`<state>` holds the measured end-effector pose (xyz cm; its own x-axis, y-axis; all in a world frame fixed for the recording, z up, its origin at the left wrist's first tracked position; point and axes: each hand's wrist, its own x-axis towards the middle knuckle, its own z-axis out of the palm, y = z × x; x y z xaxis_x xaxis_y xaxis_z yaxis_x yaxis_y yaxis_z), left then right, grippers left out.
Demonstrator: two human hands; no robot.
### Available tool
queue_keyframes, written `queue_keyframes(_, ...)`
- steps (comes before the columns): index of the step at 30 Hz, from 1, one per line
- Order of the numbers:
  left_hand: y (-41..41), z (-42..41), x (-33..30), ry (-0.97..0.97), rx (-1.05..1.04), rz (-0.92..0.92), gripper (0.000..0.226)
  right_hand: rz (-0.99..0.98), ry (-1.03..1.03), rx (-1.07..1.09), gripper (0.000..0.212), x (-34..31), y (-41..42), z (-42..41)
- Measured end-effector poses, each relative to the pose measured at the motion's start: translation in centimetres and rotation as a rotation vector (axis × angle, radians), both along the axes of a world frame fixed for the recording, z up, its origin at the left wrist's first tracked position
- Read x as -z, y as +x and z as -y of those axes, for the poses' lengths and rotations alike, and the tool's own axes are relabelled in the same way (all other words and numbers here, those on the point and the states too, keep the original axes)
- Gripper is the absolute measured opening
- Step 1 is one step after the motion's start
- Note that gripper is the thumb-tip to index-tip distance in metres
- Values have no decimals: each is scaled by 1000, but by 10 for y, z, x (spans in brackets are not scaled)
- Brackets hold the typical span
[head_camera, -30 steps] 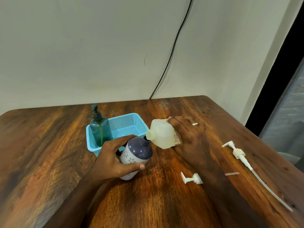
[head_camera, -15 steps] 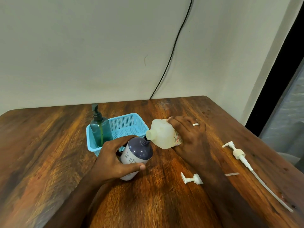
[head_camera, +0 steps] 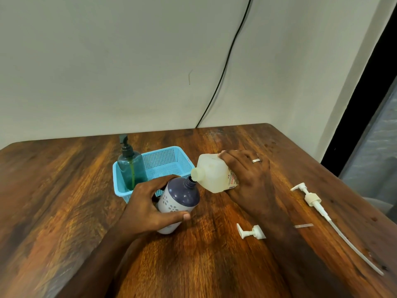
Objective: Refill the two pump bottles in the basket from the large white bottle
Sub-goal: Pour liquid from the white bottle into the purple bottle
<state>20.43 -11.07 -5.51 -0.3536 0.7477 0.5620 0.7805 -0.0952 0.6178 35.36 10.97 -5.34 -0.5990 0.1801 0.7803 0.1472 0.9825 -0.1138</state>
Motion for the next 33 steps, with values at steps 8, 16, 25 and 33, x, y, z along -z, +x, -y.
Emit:
queue_keyframes(8,2,0,-2,1,4,2,67,-9,8,11,81,1,0,0)
queue_keyframes(16,1,0,-2,7,5,-9,70,3,9,17,79,0,0,-1)
queue_keyframes(25,6,1,-6,24,15,4,73,8,13,13,78,0,0,0)
queue_keyframes(33,5,1,-5,2,3,3,73,17,6,23,78,1,0,-1)
